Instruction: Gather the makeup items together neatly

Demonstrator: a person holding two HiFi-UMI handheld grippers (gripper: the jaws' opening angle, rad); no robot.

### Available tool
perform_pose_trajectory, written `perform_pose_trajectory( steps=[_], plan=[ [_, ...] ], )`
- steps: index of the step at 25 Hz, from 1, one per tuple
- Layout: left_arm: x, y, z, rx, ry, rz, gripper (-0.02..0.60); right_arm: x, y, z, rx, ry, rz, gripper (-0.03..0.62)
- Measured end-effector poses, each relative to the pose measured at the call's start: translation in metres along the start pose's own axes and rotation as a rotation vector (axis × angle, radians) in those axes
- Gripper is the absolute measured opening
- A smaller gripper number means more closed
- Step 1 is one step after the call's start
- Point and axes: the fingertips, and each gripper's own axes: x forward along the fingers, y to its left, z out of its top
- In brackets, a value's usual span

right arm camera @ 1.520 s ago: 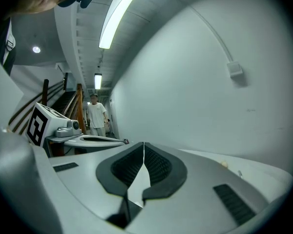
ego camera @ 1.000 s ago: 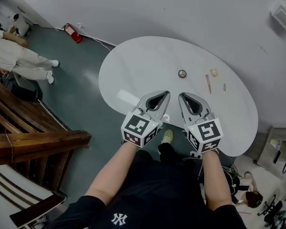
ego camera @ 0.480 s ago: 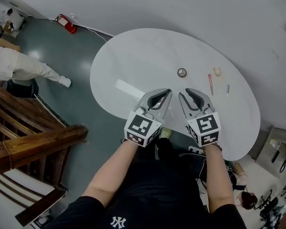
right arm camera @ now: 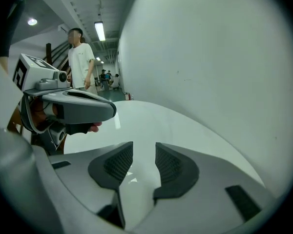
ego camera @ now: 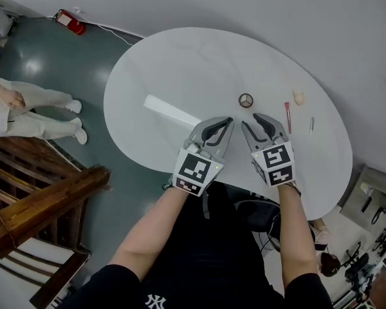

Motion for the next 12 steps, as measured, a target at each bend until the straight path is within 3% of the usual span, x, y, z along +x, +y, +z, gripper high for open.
perform_pose_trajectory(
  steps=[12],
  plan=[
    [0.044,0.024,-0.025,-0.013,0.068,-0.029,0.008,0.063,-0.037,-0.033,-0.06,0.16,0.022,0.215]
  ],
)
